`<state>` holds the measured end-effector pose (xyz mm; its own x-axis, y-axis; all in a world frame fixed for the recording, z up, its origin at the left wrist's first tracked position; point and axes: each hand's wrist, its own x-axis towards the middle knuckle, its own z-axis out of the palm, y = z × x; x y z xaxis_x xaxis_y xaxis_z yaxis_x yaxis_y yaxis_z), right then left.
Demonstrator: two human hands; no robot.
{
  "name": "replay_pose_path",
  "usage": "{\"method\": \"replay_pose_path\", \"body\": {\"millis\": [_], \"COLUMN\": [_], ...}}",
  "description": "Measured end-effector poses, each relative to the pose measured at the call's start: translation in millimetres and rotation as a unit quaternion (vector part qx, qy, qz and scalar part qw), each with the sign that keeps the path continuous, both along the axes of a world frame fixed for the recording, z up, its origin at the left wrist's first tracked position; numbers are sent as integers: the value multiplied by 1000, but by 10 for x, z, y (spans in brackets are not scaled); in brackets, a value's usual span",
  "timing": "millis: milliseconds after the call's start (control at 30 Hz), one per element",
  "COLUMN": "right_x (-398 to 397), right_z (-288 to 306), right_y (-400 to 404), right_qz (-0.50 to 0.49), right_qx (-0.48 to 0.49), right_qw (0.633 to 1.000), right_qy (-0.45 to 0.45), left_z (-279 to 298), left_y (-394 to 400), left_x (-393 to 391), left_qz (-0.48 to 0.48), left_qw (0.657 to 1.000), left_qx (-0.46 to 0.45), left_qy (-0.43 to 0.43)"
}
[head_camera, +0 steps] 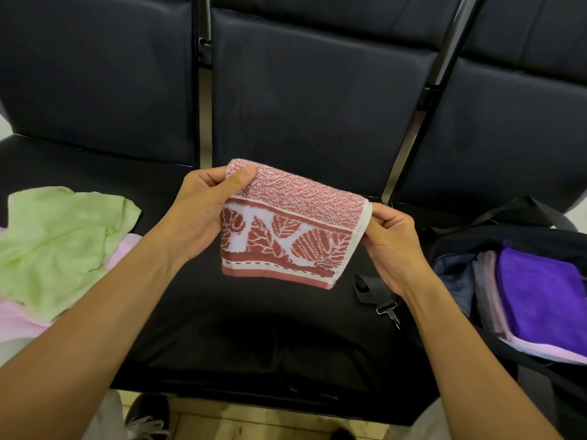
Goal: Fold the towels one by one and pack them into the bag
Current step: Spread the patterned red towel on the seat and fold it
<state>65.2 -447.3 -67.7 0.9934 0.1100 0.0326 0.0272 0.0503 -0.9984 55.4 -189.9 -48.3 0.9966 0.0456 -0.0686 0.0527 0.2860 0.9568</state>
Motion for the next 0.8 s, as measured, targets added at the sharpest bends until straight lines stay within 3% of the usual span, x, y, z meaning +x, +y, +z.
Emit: {"method": "replay_pose_path", "body": {"millis": [367,633,800], "right_x": [15,33,28], "right_z": [30,17,33], "right_y": [-3,0,-8], "right_qz": [23,-9,-6], "right_qx": [94,65,80], "right_qw": [995,998,996], "right_qy": [28,23,38], "left_z": [-36,-70,-61], "left_y": [23,-56,-46], "left_x": [17,12,-15], "left_qz": [13,65,36], "left_qw": [1000,990,972], "left_qx": [3,117,213], "left_qy": [-5,-50,-88]}}
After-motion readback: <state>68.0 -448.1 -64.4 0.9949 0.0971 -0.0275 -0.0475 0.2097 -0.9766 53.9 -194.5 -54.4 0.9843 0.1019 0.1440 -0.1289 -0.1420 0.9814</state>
